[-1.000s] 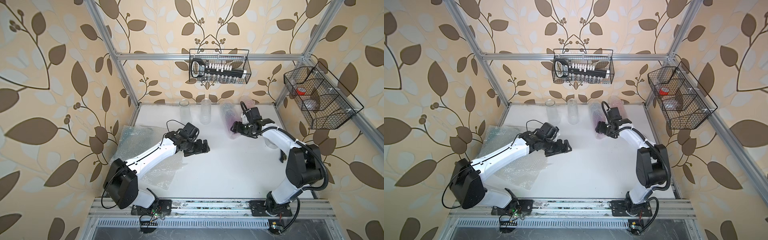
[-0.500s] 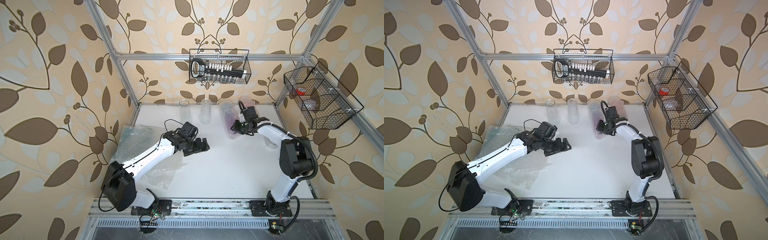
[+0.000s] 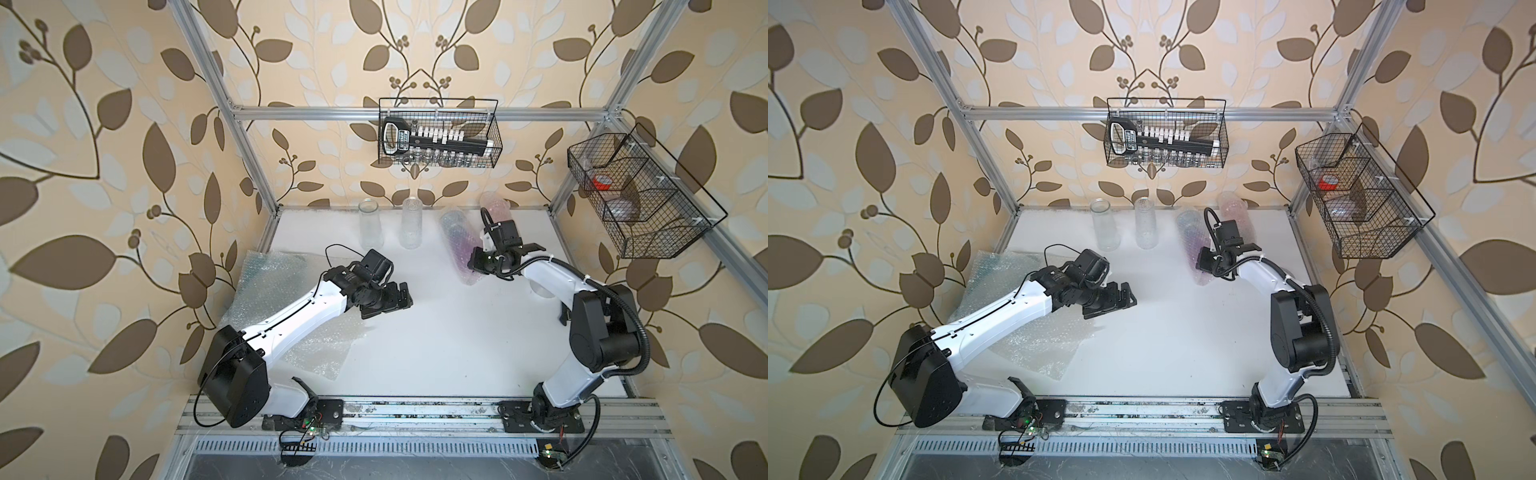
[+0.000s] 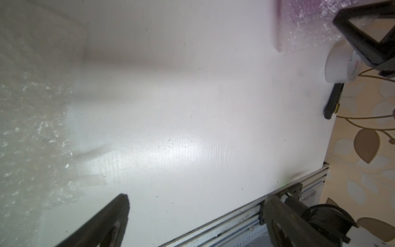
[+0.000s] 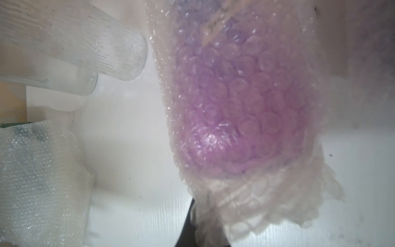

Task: Unwrap the vase from the bubble wrap
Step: Move the bubble wrap to the center of the board.

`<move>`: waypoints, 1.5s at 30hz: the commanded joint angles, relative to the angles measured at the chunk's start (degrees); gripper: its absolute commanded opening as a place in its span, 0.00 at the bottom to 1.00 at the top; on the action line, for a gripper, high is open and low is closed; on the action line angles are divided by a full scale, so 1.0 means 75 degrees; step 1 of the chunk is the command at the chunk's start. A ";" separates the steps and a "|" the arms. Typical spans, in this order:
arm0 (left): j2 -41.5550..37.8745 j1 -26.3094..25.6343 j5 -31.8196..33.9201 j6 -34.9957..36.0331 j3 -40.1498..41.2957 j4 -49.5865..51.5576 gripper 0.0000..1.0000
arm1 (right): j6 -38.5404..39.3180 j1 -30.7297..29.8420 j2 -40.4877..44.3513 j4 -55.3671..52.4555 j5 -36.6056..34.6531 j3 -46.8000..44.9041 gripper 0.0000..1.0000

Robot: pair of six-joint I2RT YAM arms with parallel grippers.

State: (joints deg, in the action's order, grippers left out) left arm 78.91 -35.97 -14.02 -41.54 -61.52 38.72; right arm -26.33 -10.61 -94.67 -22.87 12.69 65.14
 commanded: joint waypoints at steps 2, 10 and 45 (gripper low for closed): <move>-0.0323 -0.0003 0.0198 -0.0039 0.0069 0.0181 0.99 | 0.0066 -0.0202 0.1197 -0.0009 0.0278 -0.0897 0.00; -0.0183 -0.0009 -0.0075 0.0169 -0.0038 0.0368 0.99 | -0.1135 -0.1150 0.3332 0.0082 0.0319 -0.2934 0.00; 0.1486 -0.0107 -0.0544 0.0759 -0.1752 0.0668 0.99 | -0.1230 0.0587 0.4737 -0.2477 0.0932 -0.1842 0.65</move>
State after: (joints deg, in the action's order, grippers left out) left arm 87.96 -36.07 -16.49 -37.50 -71.35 44.77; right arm -40.12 -13.10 -56.51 -41.43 11.92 50.35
